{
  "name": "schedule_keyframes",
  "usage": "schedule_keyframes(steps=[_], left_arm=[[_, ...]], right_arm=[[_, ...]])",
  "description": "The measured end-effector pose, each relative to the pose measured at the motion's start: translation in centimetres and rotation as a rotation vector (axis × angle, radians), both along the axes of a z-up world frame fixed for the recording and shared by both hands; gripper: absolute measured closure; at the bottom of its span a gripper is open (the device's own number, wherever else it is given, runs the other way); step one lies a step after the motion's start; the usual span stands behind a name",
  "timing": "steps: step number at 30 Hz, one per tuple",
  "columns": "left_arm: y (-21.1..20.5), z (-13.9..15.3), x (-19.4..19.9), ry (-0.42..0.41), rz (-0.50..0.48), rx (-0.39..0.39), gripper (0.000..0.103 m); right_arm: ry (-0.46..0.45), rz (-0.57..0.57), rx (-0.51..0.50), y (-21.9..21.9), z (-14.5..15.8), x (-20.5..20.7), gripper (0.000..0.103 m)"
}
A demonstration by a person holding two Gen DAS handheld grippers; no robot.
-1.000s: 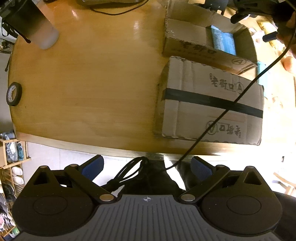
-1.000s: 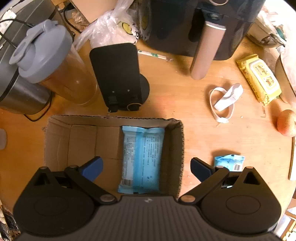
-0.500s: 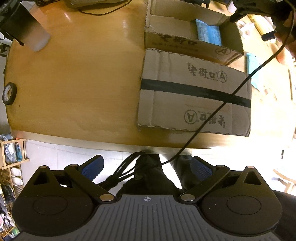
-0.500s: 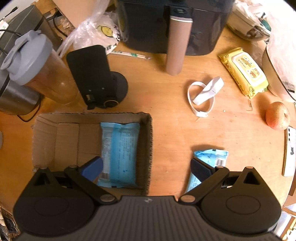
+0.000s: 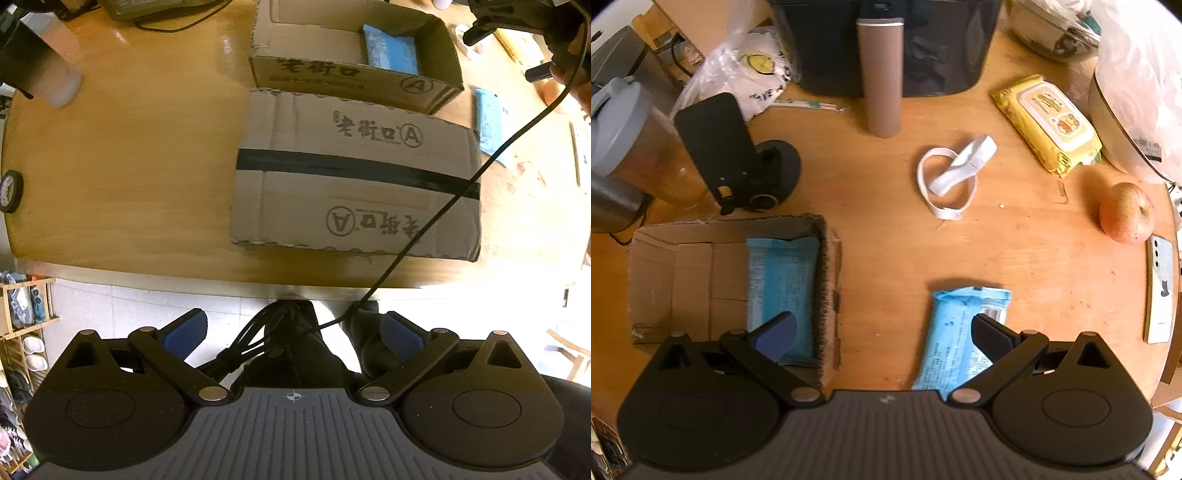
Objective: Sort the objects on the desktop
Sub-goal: 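Move the open right gripper back over the other blue packet on the table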
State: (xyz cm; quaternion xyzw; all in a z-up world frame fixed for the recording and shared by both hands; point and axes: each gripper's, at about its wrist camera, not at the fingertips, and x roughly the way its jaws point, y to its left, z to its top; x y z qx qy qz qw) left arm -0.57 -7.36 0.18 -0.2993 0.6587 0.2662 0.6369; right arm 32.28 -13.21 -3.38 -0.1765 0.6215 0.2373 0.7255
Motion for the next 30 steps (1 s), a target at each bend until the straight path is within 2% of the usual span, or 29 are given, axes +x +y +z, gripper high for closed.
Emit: schedule_keyframes(steps=[30], left_arm=[[-2.3, -0.2, 4.2, 0.012, -0.076, -0.004, 0.000]], right_arm=[[0.023, -0.095, -0.030, -6.5, -1.4, 3.9, 0.000]])
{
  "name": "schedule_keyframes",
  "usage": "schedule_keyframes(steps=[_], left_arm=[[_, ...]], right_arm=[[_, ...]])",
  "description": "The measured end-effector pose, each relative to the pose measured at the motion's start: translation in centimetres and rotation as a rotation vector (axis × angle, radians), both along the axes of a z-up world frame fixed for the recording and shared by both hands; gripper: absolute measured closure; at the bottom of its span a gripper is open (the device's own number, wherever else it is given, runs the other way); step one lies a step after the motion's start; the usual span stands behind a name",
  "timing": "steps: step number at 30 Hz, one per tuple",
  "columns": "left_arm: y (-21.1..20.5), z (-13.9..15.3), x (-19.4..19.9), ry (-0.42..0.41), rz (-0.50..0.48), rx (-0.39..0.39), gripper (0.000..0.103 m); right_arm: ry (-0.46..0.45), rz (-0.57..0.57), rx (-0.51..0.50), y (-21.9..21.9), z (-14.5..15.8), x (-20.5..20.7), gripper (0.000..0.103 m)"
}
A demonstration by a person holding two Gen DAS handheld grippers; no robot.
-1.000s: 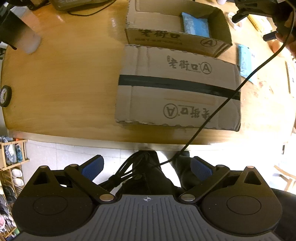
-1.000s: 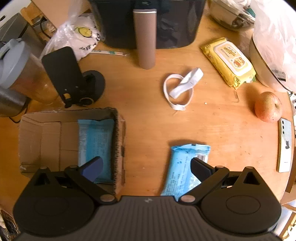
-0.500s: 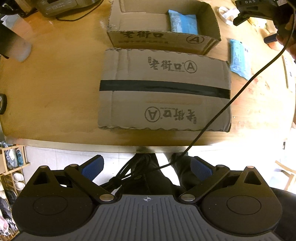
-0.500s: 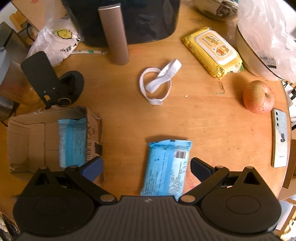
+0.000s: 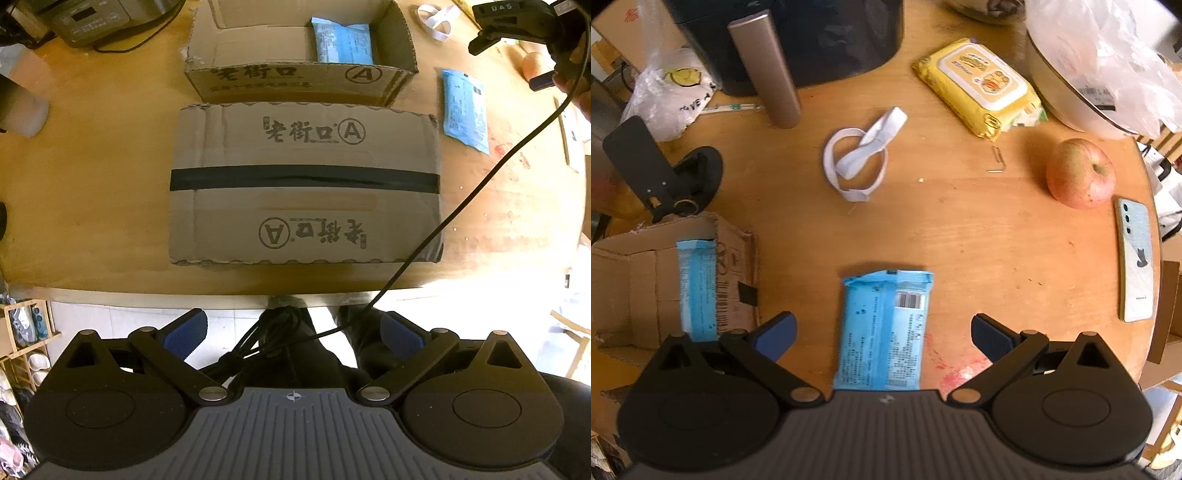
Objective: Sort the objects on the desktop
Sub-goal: 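Lower the open right gripper around the second blue packet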
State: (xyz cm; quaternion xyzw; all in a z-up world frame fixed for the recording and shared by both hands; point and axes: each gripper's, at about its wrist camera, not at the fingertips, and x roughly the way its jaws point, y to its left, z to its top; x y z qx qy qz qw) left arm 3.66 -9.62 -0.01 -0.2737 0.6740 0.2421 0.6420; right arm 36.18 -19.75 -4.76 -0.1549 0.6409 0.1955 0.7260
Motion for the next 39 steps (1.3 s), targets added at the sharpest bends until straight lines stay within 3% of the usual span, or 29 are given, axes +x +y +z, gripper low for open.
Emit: schedule_keyframes(steps=[39], left_arm=[[0.3, -0.5, -1.3, 0.034, 0.010, 0.000, 0.000]], right_arm=[[0.056, -0.110, -0.037, -0.5, -5.8, -0.4, 0.000]])
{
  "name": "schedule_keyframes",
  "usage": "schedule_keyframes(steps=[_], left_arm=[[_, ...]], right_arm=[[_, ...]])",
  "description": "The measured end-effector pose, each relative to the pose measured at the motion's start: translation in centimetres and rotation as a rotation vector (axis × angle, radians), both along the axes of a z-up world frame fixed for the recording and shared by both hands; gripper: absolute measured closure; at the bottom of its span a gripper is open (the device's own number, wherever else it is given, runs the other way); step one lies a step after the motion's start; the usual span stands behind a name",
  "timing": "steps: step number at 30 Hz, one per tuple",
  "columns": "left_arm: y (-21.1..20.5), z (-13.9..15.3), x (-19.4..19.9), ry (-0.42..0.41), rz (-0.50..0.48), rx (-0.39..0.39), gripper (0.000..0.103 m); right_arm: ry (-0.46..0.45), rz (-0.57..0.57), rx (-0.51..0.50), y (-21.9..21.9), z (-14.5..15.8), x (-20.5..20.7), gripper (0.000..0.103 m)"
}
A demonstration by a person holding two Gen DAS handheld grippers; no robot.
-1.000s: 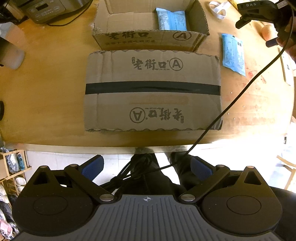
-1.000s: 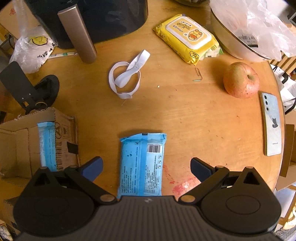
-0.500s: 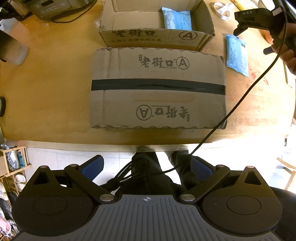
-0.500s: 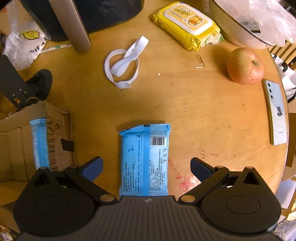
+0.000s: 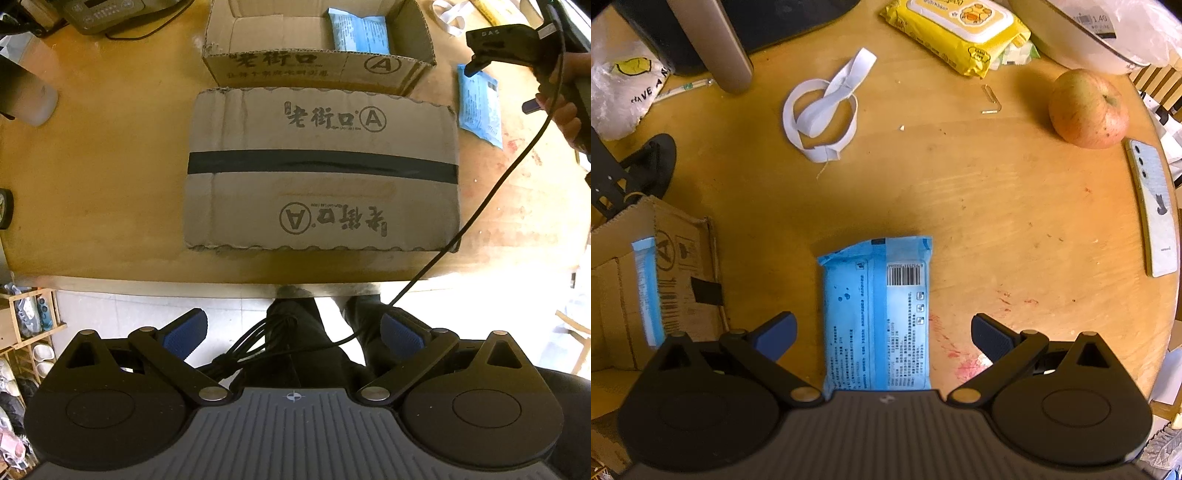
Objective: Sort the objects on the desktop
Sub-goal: 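Lower the open right gripper around the second blue packet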
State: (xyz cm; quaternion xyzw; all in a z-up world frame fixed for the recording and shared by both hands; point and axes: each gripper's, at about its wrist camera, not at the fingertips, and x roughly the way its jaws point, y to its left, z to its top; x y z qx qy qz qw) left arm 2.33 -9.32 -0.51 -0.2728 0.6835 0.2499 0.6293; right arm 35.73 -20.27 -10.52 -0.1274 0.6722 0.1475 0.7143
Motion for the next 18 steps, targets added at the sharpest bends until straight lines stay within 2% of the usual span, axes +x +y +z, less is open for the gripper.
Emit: schedule_keyframes(steps=[14, 18], left_arm=[[0.1, -0.7, 0.0, 0.033, -0.012, -0.009, 0.000], [0.1, -0.8, 0.2, 0.038, -0.010, -0.010, 0.000]], right_arm=[[0.016, -0.007, -0.013, 0.2, -3.7, -0.4, 0.000], [-0.005, -0.005, -0.013, 0.3, -3.7, -0.5, 0.000]])
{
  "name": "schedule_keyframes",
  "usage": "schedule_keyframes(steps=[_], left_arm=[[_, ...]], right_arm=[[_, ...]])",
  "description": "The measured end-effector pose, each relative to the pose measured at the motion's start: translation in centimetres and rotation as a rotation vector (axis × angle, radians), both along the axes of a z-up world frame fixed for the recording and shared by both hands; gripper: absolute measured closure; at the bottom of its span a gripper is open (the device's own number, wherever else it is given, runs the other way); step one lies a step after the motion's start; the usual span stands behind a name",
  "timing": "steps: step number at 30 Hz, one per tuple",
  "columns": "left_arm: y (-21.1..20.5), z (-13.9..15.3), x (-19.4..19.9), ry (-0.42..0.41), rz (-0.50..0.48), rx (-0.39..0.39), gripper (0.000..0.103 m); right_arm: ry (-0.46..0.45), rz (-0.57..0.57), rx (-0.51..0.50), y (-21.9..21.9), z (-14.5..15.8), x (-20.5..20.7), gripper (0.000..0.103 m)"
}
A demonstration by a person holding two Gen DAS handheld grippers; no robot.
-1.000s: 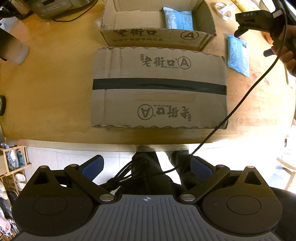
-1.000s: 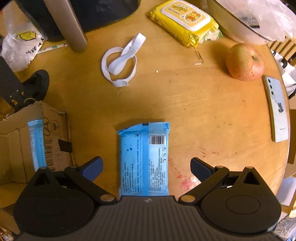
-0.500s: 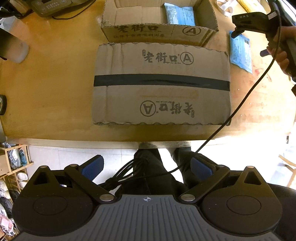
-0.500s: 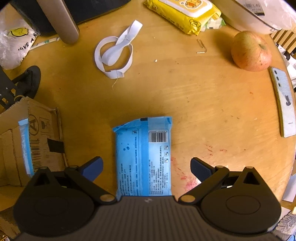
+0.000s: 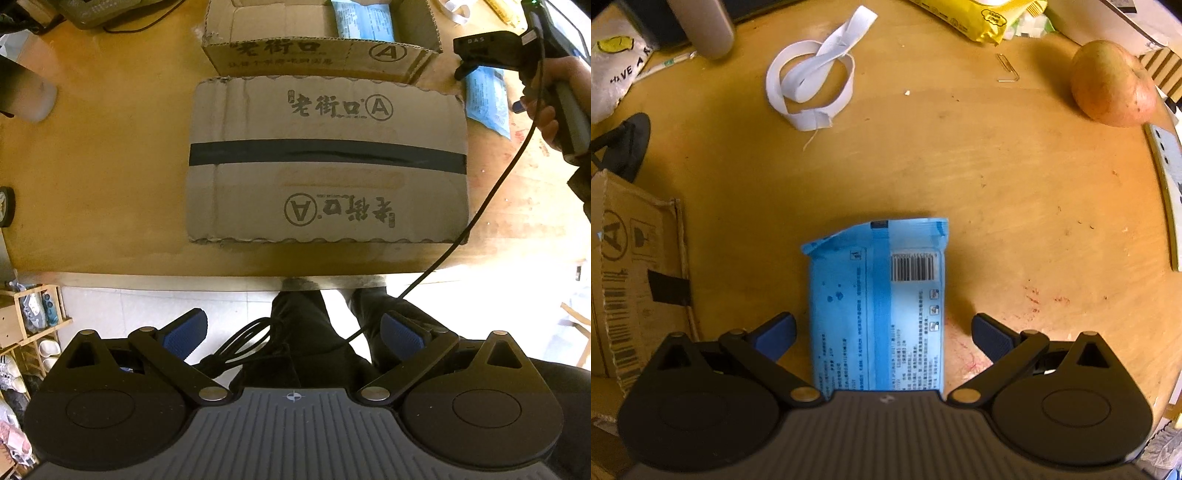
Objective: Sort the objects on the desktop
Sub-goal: 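Lower the open right gripper around the second blue packet, then close the right gripper on the second blue packet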
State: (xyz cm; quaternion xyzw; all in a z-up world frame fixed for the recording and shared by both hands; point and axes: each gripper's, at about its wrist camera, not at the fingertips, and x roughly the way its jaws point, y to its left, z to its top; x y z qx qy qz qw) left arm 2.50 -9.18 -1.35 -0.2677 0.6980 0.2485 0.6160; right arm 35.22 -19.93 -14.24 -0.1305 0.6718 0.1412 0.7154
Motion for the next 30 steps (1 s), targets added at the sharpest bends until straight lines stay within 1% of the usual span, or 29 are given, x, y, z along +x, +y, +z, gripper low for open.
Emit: schedule_keyframes(steps=[14, 15, 17, 18, 19, 30], left_arm=[[-0.1, -0.1, 0.3, -0.011, -0.005, 0.002, 0.000], [-0.1, -0.1, 0.3, -0.012, -0.004, 0.003, 0.000], [0.0, -0.1, 0.2, -0.013, 0.002, 0.005, 0.000], [0.0, 0.0, 0.1, -0.013, 0.005, 0.005, 0.000], [0.1, -0.1, 0.0, -0.014, 0.008, 0.005, 0.000], [0.0, 0.2, -0.3, -0.030, 0.010, 0.006, 0.000]], right_arm=[[-0.008, -0.001, 0.004, 0.0, -0.1, -0.1, 0.001], [-0.007, -0.002, 0.008, -0.1, 0.0, -0.2, 0.003], [-0.008, -0.006, 0.019, 0.0, 0.5, -0.4, 0.025], [-0.011, -0.006, 0.018, 0.1, 0.8, -0.6, 0.032], [-0.014, -0.007, 0.016, 0.2, 1.1, -0.7, 0.035], [-0.015, 0.004, 0.007, 0.5, 1.2, -0.8, 0.039]])
